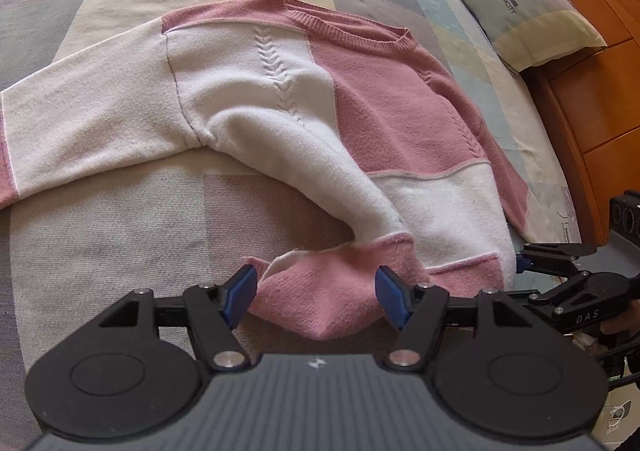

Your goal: Fold clothes

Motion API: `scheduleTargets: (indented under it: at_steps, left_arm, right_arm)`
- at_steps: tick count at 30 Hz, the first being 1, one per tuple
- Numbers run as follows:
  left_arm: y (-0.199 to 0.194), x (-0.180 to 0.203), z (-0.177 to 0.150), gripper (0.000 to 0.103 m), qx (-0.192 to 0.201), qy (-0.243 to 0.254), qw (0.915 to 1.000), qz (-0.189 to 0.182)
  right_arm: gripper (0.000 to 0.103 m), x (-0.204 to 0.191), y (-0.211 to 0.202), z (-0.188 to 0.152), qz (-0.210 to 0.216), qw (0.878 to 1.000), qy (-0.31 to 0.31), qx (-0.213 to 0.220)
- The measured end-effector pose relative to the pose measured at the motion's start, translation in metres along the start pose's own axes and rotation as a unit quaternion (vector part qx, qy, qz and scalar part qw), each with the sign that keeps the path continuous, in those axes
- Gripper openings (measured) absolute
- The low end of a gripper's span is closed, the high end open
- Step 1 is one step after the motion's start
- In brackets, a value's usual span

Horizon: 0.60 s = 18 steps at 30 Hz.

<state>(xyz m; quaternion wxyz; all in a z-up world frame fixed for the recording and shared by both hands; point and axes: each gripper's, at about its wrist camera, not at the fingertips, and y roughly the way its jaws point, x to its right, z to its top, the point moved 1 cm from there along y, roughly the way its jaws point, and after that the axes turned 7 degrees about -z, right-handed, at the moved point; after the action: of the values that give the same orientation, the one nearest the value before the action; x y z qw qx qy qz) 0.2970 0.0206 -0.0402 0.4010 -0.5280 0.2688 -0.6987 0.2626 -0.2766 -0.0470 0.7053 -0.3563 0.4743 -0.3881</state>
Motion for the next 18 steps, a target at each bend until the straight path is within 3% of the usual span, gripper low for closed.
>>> scheduleTargets:
  at_steps: [7,12,18]
  left_arm:
    - [-0.039,-0.060,-0.003,0.065,0.030,0.021,0.9992,-0.018]
    - [-0.074,-0.113,0.000,0.065,0.057,0.012,0.9976,-0.037]
    - [-0.088,-0.137,-0.002,0.065,0.065,0.046,0.9967,-0.017]
  right_arm:
    - [0.081,-0.061,-0.005,0.046,-0.038,0.998,0.005,0.045]
    - [0.082,-0.107,0.039,0.092,-0.101,0.993,-0.002,0.057]
    - [0.090,-0.120,0.103,0.116,-0.149,0.988,0.022,0.035]
